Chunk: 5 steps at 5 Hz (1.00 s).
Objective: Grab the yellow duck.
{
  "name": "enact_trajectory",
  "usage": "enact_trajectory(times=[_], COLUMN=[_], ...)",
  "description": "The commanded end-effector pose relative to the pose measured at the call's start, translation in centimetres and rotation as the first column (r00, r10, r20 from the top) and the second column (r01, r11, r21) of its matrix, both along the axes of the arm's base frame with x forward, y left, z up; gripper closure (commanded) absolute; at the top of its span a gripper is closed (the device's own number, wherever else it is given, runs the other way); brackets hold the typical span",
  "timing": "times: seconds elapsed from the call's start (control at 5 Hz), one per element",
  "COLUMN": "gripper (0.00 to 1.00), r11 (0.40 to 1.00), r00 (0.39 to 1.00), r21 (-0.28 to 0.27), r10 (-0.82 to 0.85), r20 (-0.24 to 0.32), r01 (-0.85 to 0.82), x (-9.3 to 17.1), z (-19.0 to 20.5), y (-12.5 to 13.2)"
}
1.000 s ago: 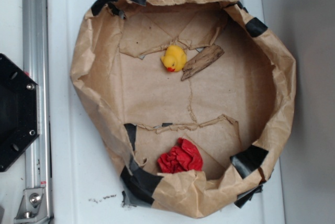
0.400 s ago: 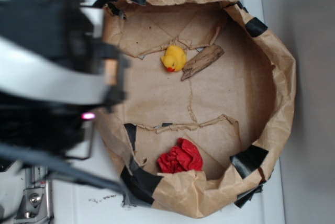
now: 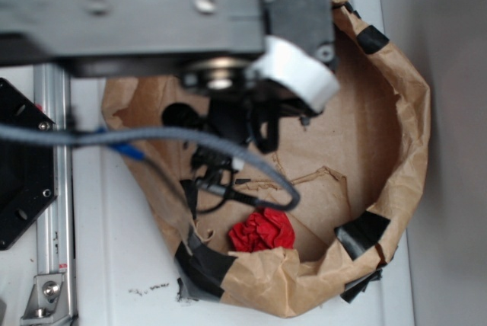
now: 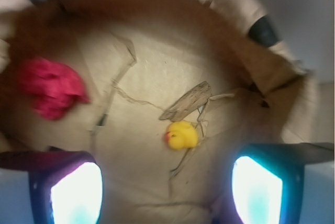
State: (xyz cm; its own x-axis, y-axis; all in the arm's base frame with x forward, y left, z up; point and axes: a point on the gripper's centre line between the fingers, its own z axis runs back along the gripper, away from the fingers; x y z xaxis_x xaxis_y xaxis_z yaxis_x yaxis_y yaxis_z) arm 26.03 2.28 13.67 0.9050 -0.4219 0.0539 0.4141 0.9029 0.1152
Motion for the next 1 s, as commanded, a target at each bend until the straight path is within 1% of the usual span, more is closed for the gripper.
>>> enact_trajectory(times=[0.0, 0.6, 0.8], gripper=[0.0, 0.0, 0.0], r11=[1.0, 1.0, 0.999], r00=[0.999, 0.999, 0.999], r21=[0.0, 0.0, -0.044], r10=[0.03, 0.03, -0.029], r20=[0.017, 0.017, 0.022], r01=[-0.03, -0.03, 0.03], x=[0.3, 0.3, 0.4], z=[-1.3, -1.3, -3.6], y=[0.9, 0.9, 0.2])
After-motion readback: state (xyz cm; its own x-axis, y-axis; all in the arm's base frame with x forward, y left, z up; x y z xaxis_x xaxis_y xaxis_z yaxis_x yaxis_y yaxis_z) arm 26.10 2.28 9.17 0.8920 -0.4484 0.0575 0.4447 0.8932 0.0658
